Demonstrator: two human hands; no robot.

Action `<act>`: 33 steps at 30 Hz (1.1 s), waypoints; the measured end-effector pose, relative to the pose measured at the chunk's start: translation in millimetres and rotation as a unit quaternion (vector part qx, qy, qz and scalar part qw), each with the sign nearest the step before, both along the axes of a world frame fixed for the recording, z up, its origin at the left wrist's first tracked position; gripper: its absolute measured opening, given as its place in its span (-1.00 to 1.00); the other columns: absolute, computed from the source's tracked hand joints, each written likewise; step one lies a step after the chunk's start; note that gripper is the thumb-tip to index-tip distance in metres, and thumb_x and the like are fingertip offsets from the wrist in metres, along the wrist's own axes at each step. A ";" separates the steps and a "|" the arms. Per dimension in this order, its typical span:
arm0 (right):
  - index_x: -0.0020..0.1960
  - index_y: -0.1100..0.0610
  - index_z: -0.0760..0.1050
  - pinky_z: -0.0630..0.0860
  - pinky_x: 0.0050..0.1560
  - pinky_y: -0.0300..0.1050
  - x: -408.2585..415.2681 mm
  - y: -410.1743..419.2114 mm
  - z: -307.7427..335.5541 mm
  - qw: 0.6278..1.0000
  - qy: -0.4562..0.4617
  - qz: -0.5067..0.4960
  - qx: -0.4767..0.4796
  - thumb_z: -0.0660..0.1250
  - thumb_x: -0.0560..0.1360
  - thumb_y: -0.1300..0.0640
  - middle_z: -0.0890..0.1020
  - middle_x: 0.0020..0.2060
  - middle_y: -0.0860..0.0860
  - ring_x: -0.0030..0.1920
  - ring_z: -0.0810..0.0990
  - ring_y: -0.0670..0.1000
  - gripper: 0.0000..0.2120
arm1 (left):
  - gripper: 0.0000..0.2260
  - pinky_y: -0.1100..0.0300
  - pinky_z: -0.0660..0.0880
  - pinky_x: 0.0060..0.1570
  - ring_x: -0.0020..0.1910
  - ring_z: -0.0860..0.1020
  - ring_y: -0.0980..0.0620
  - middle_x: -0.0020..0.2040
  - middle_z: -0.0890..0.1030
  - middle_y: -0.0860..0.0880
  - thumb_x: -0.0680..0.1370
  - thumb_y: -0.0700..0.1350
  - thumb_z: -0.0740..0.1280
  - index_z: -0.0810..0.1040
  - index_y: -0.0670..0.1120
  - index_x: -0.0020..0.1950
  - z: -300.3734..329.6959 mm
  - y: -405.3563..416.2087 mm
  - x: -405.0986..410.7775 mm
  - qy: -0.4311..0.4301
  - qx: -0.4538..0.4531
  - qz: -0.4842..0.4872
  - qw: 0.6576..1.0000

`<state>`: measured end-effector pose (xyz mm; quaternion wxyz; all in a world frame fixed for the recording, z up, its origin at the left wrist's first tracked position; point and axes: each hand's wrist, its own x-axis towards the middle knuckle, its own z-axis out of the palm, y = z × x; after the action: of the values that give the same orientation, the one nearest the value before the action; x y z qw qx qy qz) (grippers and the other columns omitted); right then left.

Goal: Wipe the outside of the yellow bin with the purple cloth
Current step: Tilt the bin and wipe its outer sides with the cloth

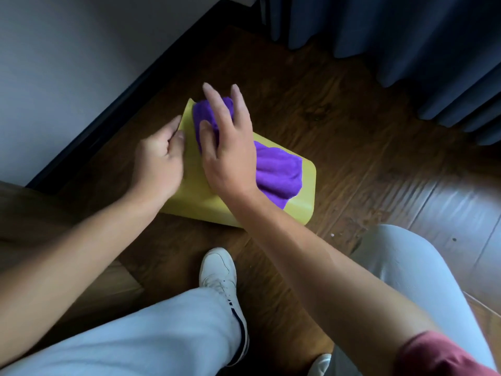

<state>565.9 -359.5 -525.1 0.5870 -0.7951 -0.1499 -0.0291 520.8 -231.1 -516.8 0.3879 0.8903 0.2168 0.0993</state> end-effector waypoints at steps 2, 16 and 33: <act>0.52 0.11 0.48 0.36 0.48 0.25 0.7 5.1 -2.5 0.999 -0.042 0.014 -0.017 0.33 0.65 0.19 0.30 0.59 0.27 0.62 0.21 0.26 -0.56 | -0.64 0.44 0.42 0.21 0.30 0.54 0.21 0.36 0.59 0.14 0.73 -0.02 0.19 0.48 0.09 0.53 3.3 -0.3 0.2 -0.022 0.031 -0.027 0.999; 0.42 0.04 0.56 0.37 0.44 0.17 5.4 -95.7 -96.8 0.957 0.063 -0.145 -0.242 0.22 0.65 0.08 0.47 0.49 0.14 0.47 0.41 0.22 -0.63 | -0.63 0.24 0.48 0.36 0.35 0.55 0.17 0.41 0.58 0.04 0.74 -0.10 0.20 0.45 -0.04 0.56 7.6 1.9 -9.7 -0.020 -0.019 0.024 0.999; 0.42 0.06 0.53 0.53 0.13 -0.06 11.2 -27.3 12.5 0.993 -0.079 -0.072 -0.058 0.30 0.64 0.07 0.55 0.33 0.09 0.23 0.57 0.10 -0.64 | -0.64 0.34 0.40 0.27 0.29 0.52 0.19 0.35 0.56 0.13 0.74 -0.06 0.19 0.45 0.05 0.55 11.8 -14.4 -3.9 -0.019 0.005 -0.006 1.000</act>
<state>577.1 -386.8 -512.6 0.5229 -0.8315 -0.1395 -0.1249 517.0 -245.5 -505.0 0.3879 0.8915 0.2041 0.1149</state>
